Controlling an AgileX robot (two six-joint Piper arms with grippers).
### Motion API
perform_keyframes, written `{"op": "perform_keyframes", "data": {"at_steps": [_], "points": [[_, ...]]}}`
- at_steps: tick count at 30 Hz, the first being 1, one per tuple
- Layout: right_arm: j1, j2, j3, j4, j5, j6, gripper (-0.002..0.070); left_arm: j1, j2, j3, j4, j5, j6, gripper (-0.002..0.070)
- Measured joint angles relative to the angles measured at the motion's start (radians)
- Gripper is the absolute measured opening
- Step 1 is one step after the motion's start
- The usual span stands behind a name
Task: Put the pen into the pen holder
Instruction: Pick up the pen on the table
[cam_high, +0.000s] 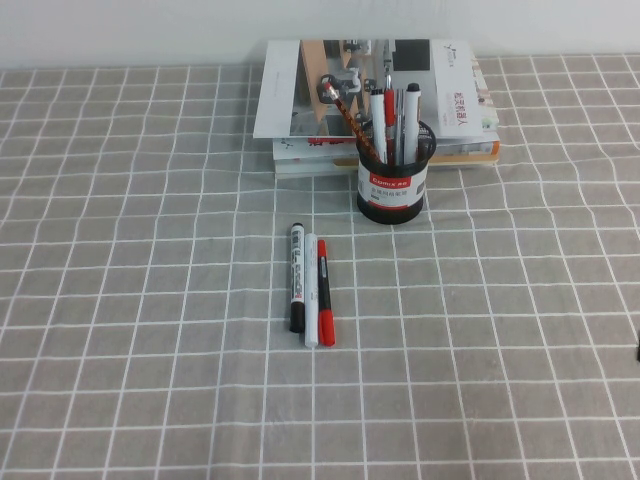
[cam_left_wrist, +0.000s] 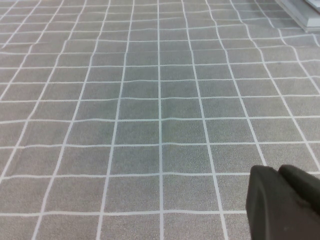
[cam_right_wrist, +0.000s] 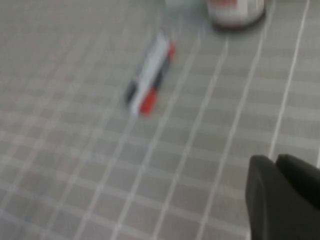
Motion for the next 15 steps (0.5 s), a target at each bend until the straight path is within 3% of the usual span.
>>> {"op": "perform_keyframes", "data": {"at_steps": [9, 15], "points": [[0.026, 0.597, -0.419, -0.308, 0.365, 0.209, -0.0012, 0.0, 0.0, 0.0, 0.0, 0.0, 0.0, -0.0003], [0.227, 0.825, -0.637, -0.654, 0.472, 0.471, -0.0012, 0.0, 0.0, 0.0, 0.0, 0.0, 0.0, -0.0003]]}}
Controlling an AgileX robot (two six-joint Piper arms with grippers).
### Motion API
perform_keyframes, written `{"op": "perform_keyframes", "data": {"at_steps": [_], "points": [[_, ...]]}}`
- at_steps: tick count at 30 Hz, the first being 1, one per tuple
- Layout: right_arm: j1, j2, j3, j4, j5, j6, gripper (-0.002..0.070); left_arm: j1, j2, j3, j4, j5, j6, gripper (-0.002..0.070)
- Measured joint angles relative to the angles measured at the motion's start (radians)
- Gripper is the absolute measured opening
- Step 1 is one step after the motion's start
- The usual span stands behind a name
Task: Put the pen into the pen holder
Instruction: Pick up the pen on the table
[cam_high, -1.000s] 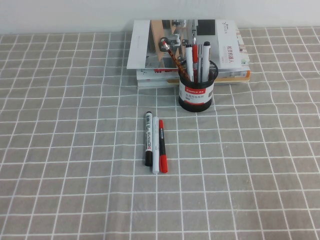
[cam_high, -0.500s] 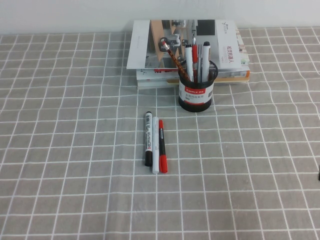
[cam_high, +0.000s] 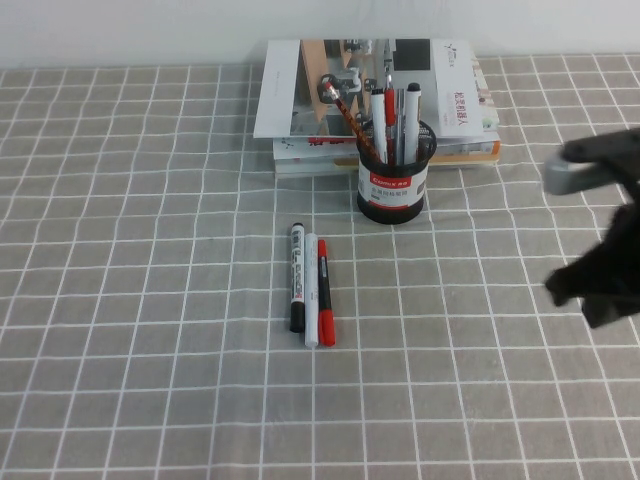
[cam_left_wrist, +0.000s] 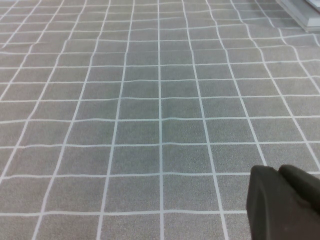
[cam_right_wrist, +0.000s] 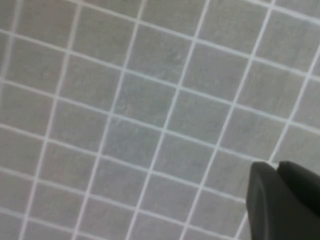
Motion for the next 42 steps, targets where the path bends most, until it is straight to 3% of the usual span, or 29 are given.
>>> {"op": "perform_keyframes", "data": {"at_steps": [4, 10, 20, 27, 31, 36, 38, 42], "points": [[0.149, 0.113, -0.139, -0.151, 0.041, 0.132, -0.0012, 0.0, 0.0, 0.0, 0.0, 0.0, 0.0, -0.0003], [0.292, 0.243, -0.282, -0.18, 0.043, 0.163, -0.0012, 0.0, 0.0, 0.0, 0.0, 0.0, 0.0, -0.0003], [0.321, 0.408, -0.401, -0.081, -0.036, 0.163, -0.0012, 0.0, 0.0, 0.0, 0.0, 0.0, 0.0, -0.0003], [0.321, 0.602, -0.636, -0.046, 0.052, 0.186, -0.0003, 0.0, 0.0, 0.0, 0.0, 0.0, 0.0, -0.0003], [0.325, 0.721, -0.779, -0.046, 0.055, 0.186, 0.0097, 0.0, 0.0, 0.0, 0.0, 0.0, 0.0, -0.0003], [0.334, 0.837, -0.923, -0.046, 0.057, 0.195, 0.0298, 0.0, 0.0, 0.0, 0.0, 0.0, 0.0, -0.0003], [0.334, 0.874, -0.959, -0.046, 0.057, 0.209, 0.0326, 0.0, 0.0, 0.0, 0.0, 0.0, 0.0, -0.0003], [0.334, 0.926, -0.996, -0.048, 0.06, 0.224, 0.0316, 0.0, 0.0, 0.0, 0.0, 0.0, 0.0, -0.0003]]}}
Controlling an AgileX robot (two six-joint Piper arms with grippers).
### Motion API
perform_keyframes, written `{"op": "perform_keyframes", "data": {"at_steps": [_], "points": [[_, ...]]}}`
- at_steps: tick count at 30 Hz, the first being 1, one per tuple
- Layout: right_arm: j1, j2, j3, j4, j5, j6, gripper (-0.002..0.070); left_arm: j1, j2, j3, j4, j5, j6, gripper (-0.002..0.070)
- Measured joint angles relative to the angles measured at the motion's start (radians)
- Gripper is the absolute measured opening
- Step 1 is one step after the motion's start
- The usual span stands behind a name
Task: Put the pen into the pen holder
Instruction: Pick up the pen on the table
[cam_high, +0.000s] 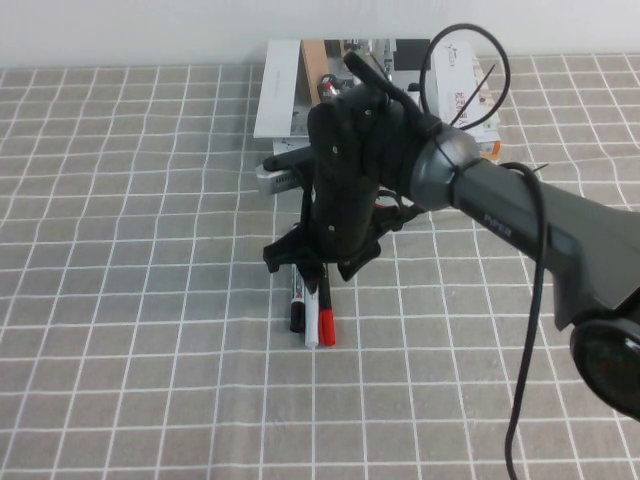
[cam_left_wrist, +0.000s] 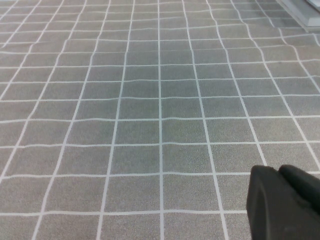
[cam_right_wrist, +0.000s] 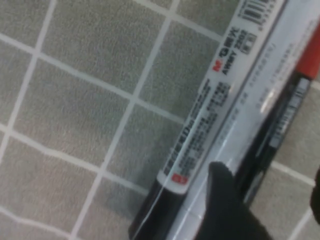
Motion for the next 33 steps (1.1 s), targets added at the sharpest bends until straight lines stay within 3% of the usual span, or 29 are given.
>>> {"op": "perform_keyframes", "data": {"at_steps": [14, 30, 33], "points": [[0.0, 0.031, -0.02, -0.008, 0.0, 0.0, 0.026, 0.0, 0.0, 0.0, 0.0, 0.0, 0.0, -0.0003], [-0.004, 0.055, -0.02, -0.022, 0.003, 0.0, 0.0252, 0.0, 0.0, 0.0, 0.0, 0.0, 0.0, -0.0003], [-0.008, 0.055, -0.02, -0.018, 0.003, 0.0, 0.0203, 0.0, 0.0, 0.0, 0.0, 0.0, 0.0, -0.0003]]}}
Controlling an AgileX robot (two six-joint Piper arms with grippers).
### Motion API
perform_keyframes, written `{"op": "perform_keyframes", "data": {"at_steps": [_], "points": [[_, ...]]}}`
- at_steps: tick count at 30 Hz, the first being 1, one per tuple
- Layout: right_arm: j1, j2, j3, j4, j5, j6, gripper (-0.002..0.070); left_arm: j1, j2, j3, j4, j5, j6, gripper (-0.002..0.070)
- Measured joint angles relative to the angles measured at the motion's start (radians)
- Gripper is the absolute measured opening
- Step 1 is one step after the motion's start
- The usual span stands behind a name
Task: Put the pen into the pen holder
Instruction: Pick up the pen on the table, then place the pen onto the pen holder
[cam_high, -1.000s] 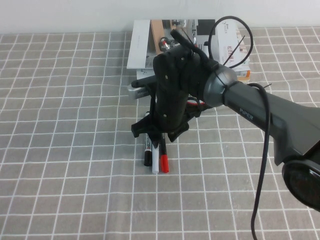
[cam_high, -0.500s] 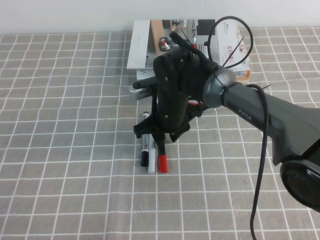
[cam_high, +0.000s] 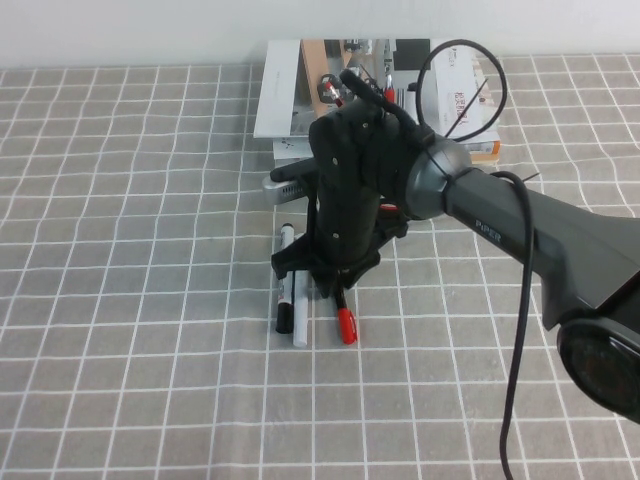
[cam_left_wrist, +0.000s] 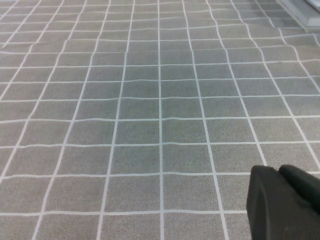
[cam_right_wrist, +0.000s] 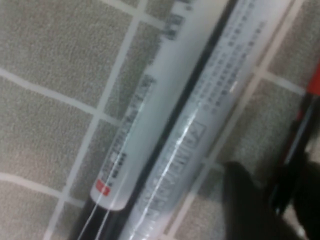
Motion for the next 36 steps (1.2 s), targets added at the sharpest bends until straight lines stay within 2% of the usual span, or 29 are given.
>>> {"op": "perform_keyframes", "data": {"at_steps": [4, 8, 12, 16, 21, 25, 29, 36], "points": [[-0.004, 0.002, 0.0, 0.016, 0.0, 0.0, 0.0059, 0.0, 0.0, 0.0, 0.0, 0.0, 0.0, -0.0003], [-0.004, -0.025, 0.04, 0.018, -0.009, 0.0, 0.005, 0.0, 0.0, 0.0, 0.0, 0.0, 0.0, -0.0003], [0.006, -0.157, 0.226, -0.04, -0.043, 0.0, 0.005, 0.0, 0.0, 0.0, 0.0, 0.0, 0.0, -0.0003], [0.006, -0.415, 0.548, -0.056, -0.38, 0.043, 0.005, 0.0, 0.0, 0.0, 0.0, 0.0, 0.0, -0.0003], [-0.006, -0.728, 1.058, -0.211, -1.109, 0.091, 0.005, 0.0, 0.0, 0.0, 0.0, 0.0, 0.0, -0.0003], [-0.076, -0.82, 1.238, -0.267, -1.605, 0.093, 0.005, 0.0, 0.0, 0.0, 0.0, 0.0, 0.0, -0.0003], [-0.138, -0.808, 1.238, -0.253, -1.785, 0.071, 0.005, 0.0, 0.0, 0.0, 0.0, 0.0, 0.0, -0.0003], [-0.173, -0.666, 1.106, -0.183, -1.836, -0.097, 0.005, 0.0, 0.0, 0.0, 0.0, 0.0, 0.0, -0.0003]]}}
